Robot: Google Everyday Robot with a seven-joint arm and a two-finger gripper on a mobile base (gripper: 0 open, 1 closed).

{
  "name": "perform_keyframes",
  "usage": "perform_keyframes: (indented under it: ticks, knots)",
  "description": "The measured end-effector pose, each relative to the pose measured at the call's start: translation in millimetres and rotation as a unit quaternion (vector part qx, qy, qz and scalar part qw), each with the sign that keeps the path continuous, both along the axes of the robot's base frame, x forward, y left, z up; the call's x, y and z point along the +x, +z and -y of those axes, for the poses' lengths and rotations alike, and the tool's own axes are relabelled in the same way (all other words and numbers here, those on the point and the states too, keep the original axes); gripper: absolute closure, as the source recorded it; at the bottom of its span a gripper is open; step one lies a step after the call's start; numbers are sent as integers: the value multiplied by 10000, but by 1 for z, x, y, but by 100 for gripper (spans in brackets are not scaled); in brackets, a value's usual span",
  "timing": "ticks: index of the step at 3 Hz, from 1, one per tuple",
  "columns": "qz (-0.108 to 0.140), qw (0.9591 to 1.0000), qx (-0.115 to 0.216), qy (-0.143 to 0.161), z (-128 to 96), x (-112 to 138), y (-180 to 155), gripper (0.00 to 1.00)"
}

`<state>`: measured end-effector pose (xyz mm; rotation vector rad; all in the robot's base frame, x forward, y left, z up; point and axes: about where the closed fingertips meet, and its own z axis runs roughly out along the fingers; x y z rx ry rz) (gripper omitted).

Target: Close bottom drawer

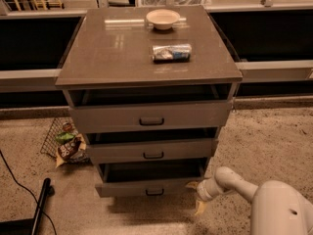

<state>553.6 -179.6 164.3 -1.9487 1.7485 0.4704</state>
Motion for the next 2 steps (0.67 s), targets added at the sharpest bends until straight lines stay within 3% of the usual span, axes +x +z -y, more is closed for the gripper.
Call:
perform_keyframes:
  ticks: [2]
  knots:
    - [-109,9995,296,101,-12,36,-19,0]
